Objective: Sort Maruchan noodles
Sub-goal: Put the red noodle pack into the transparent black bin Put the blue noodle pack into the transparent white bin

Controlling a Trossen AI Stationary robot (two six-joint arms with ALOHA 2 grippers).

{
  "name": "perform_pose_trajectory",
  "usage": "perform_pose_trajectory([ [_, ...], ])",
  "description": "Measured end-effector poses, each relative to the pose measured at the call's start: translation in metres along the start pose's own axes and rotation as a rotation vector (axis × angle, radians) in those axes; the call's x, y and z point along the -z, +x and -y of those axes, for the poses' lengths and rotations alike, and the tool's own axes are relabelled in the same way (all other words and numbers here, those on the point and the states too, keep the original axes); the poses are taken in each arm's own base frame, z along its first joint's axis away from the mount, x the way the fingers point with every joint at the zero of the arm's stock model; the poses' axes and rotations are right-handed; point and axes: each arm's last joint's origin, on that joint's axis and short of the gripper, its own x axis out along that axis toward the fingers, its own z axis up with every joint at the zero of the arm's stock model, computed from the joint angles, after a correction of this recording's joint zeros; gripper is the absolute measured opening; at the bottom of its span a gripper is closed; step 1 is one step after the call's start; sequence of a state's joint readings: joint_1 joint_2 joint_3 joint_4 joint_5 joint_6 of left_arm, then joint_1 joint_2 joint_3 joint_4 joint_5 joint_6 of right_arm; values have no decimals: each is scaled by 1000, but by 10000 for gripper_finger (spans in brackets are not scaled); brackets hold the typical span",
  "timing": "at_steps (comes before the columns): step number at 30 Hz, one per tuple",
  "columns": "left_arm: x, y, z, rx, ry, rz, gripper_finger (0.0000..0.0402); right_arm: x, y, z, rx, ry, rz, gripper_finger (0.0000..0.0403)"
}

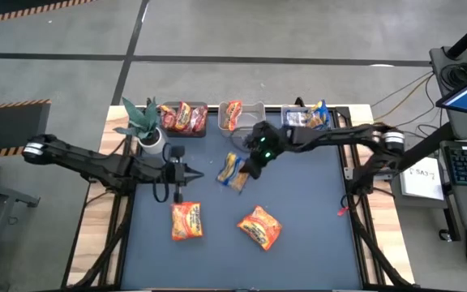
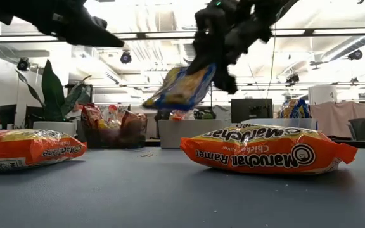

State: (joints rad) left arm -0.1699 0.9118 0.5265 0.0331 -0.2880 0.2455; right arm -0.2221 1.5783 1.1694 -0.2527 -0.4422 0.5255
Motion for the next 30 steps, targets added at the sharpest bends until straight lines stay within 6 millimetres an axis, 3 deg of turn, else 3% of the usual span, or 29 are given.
perform_pose_trajectory([
  [7,-1,0,-2,-65,24,-10,0,-1,-84,3,266,85,103,118],
  [11,-2,2,-2,-74,53,1,0,4,-125,16,556,160,179,114],
  [15,-4,4,-3,-82,81,18,0,7,-154,41,841,249,226,115],
  [21,-5,3,-3,-88,124,32,0,3,-175,79,1014,364,247,115],
  [30,-12,0,-8,-170,228,37,0,-2,-162,111,1066,440,187,116],
])
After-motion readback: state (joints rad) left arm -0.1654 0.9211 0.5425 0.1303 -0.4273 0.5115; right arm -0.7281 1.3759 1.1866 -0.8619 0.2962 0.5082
